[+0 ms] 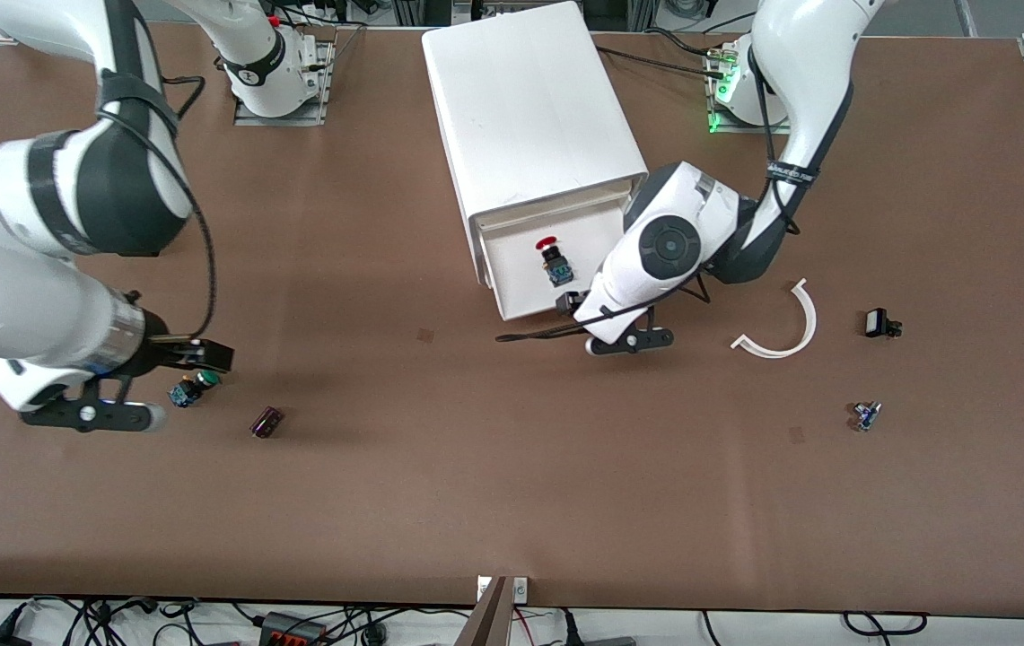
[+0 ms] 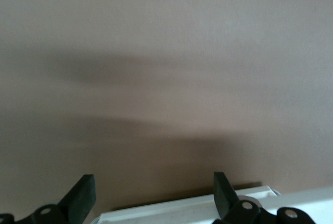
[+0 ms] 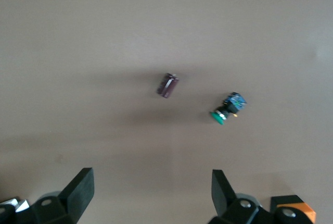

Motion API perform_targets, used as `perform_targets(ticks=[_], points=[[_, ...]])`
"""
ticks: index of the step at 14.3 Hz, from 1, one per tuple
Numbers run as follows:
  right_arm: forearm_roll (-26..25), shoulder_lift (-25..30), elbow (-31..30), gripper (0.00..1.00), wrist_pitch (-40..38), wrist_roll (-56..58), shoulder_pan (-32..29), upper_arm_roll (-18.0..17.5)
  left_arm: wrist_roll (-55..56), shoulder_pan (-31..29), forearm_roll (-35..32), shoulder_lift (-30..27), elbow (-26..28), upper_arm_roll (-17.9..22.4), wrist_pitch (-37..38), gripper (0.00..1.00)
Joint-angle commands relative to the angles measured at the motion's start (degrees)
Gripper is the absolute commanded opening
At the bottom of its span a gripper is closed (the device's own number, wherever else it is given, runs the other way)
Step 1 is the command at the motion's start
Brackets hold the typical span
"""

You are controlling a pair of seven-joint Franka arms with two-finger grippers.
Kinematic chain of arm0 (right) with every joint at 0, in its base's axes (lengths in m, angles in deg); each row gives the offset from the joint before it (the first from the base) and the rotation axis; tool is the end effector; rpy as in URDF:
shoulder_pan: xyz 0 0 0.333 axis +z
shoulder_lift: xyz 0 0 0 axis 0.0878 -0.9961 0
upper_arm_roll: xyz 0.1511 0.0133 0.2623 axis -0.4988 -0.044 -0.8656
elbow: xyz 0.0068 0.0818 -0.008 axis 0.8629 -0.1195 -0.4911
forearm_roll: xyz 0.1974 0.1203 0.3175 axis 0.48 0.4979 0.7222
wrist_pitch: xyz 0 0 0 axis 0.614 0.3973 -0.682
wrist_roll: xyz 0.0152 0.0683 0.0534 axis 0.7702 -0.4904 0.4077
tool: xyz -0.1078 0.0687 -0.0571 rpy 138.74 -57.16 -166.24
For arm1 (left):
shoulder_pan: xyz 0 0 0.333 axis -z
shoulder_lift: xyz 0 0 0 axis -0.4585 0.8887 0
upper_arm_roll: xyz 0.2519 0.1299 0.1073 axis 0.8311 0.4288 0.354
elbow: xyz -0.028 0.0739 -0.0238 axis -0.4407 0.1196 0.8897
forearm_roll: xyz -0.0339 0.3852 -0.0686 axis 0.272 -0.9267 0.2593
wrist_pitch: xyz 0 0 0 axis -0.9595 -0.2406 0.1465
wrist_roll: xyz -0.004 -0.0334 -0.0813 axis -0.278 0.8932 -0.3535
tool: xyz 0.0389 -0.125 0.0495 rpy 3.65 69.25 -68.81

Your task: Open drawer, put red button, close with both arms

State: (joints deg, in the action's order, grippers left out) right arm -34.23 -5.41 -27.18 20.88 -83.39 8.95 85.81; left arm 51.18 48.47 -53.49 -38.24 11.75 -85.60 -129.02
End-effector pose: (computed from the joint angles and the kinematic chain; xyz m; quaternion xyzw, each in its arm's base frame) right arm 0.6953 0.1128 0.4692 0.9985 -0.0337 -0.0291 0.0328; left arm 0.5421 -0.3708 0.2401 0.9905 0.0911 -0.0877 0.0532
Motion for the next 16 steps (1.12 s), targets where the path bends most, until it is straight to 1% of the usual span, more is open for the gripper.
perform_targets(ticks=[1,3,4,6,7,9,11,13,14,16], points=[[0.1,7.1,-8.9,1.0,1.3,3.0,-3.6,-0.5,6.1,3.1,-0.5,-3.6,4.4,0.3,-0.7,1.0],[0.1,12.3,-14.8,1.0,3.6,5.7,-6.2,-0.9,7.8,3.3,-0.3,-4.3,5.3,-1.6,0.7,1.0],[0.0,14.0,-16.3,1.0,3.9,7.6,-7.5,-0.9,7.6,3.0,-0.3,-4.3,5.3,-2.8,2.6,1.0],[0.1,16.5,-17.4,1.0,3.9,10.9,-9.6,-1.4,6.9,3.0,0.2,-4.3,5.3,-3.6,5.8,1.0],[0.0,17.3,-17.5,1.0,3.8,11.5,-11.0,-2.6,6.9,2.9,0.6,-4.2,5.3,-4.8,6.7,1.0],[-0.1,18.9,-18.5,1.0,3.4,11.5,-13.7,-4.7,6.9,2.9,0.6,-4.0,5.2,-5.5,8.3,1.0],[-0.3,20.5,-20.3,1.0,3.4,11.4,-14.5,-5.3,6.9,3.1,0.7,-3.8,5.0,-6.0,9.4,1.0],[-0.3,24.1,-26.3,1.0,5.5,11.6,-14.9,-5.3,6.9,3.1,0.6,-3.9,4.6,-6.2,10.4,1.0],[-0.5,25.9,-29.3,1.0,8.0,11.6,-14.8,-5.3,6.9,3.1,0.7,-3.9,4.2,-6.2,10.4,1.0],[-0.7,26.7,-30.3,1.0,8.3,12.1,-14.5,-5.2,6.8,2.9,0.6,-3.9,4.0,-6.2,10.4,1.0]])
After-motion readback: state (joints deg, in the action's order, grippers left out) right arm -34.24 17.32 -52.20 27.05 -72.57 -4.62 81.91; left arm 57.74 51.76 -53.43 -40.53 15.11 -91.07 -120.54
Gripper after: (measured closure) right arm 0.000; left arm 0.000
